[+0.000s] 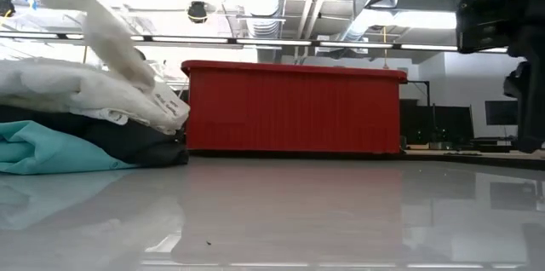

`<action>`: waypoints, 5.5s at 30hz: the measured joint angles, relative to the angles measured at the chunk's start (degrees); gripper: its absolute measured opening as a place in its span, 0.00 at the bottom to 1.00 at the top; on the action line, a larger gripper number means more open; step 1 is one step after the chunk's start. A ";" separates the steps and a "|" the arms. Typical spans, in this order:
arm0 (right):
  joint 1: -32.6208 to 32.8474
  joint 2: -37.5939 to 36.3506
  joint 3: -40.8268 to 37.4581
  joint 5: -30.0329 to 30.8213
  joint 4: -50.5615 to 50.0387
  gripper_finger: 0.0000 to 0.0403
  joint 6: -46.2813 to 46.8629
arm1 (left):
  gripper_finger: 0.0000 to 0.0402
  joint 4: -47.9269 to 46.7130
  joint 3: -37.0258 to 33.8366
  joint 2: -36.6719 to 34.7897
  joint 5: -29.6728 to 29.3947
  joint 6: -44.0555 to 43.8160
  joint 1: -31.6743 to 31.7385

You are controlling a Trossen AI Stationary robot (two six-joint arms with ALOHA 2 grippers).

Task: Fold laundry
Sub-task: Stack the folded white shorts on top of the folded white dress

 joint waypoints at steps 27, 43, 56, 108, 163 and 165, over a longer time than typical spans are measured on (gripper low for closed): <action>-2.19 0.00 0.00 -0.01 2.79 0.55 -0.37 | 0.30 -4.52 -0.13 7.21 6.37 12.22 0.09; -6.85 0.00 -0.02 1.34 7.42 0.55 -5.68 | 0.42 -4.50 -0.74 5.86 9.47 11.96 1.22; -9.89 0.00 -0.02 1.32 12.49 0.55 -7.71 | 0.49 -4.41 -0.74 6.36 7.01 27.92 2.65; -11.91 -0.01 -0.02 1.67 15.30 0.55 -11.27 | 0.34 6.11 -12.24 -1.23 -34.88 -25.38 -14.68; -17.51 -5.11 0.00 2.59 16.96 0.55 -7.08 | 0.00 77.99 -18.38 38.40 -7.67 1.12 -0.17; -16.69 -7.89 0.00 4.82 14.66 0.55 -7.10 | 0.02 78.10 -17.66 37.10 -6.13 3.85 0.48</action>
